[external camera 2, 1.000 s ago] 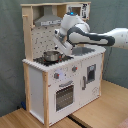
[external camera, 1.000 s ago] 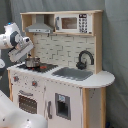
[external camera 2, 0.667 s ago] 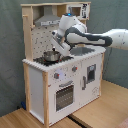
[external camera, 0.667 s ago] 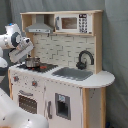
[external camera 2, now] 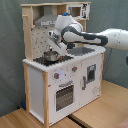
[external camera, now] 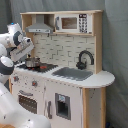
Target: Play with the kitchen
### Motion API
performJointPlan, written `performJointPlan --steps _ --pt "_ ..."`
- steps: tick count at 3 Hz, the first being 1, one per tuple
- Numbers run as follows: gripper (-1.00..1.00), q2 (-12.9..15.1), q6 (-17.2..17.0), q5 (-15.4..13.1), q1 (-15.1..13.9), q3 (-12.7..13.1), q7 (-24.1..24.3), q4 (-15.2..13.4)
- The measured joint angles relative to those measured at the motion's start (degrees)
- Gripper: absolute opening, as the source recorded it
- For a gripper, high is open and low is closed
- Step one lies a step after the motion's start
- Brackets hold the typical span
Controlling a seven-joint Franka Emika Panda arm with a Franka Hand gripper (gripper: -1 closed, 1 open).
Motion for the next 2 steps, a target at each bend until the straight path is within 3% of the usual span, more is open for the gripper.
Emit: performJointPlan --steps 1,2 --pt "1.0 0.01 -2.97 0.23 -3.67 2.31 0.21 4.29" --pt "1.0 0.0 -7.28 0.35 -6.65 4.35 0.28 6.28"
